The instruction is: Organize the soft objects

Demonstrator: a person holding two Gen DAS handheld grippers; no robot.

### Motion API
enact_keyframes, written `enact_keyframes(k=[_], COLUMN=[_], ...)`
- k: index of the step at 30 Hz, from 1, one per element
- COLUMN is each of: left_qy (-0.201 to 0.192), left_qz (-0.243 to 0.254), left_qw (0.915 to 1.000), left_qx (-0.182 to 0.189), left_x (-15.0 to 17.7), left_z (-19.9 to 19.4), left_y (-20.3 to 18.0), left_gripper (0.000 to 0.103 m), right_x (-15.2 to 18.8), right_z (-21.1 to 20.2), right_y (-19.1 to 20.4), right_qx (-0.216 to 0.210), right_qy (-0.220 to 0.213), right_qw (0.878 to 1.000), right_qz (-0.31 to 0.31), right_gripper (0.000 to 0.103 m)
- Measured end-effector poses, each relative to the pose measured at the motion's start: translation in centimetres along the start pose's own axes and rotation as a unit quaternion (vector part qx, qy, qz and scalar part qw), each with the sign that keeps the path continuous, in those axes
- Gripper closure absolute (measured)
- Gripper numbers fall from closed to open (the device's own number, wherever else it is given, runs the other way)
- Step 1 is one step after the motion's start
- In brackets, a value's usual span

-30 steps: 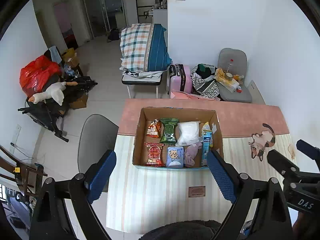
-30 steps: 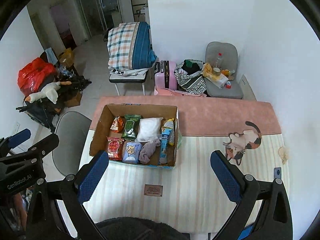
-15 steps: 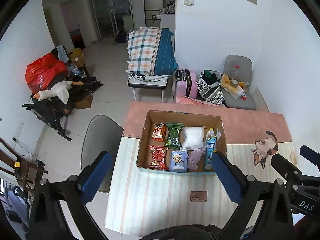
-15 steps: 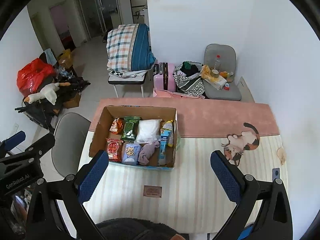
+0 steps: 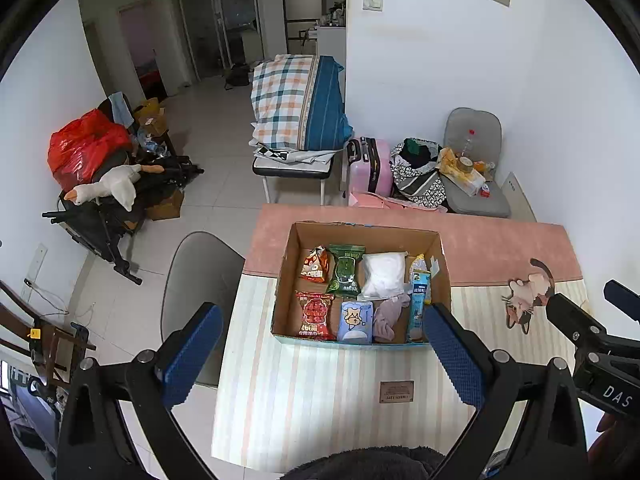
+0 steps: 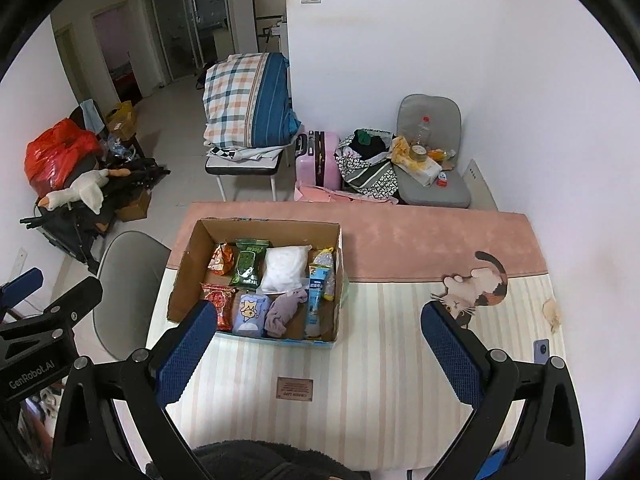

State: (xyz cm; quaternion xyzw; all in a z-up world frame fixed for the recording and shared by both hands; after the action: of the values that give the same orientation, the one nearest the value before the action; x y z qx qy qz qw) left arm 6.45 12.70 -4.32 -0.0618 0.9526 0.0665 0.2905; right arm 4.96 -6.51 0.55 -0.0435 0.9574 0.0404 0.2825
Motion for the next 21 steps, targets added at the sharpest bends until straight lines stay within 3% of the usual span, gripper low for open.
enact_keyframes(k=[21], left_qy=[0.002], left_qz=[0.003], left_qw=[1.0000], left_qx=[0.002], left_x=[0.10], left_z=[0.09], left_y=[-0.27], left_gripper=[0.000], right_x=[0.28], right_z=[-0.02], right_y=[0.22], right_qx=[0.012], right_qy=[0.001], right_qw=[1.000], right_qz=[-0.001], right_gripper=[0.000])
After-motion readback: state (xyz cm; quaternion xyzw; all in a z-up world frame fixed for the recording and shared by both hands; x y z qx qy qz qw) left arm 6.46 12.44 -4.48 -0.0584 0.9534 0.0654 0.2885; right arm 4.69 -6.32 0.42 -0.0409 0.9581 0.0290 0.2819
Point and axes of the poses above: each gripper's, at about its wrist camera, not at the fingertips, and z roughly the way its jaws point, y to its left, x to its underside, the point moved 7 cm from there along z, roughly the way its jaws point, and after that the axes turned 6 degrees about -x, right-handed, at the moved point
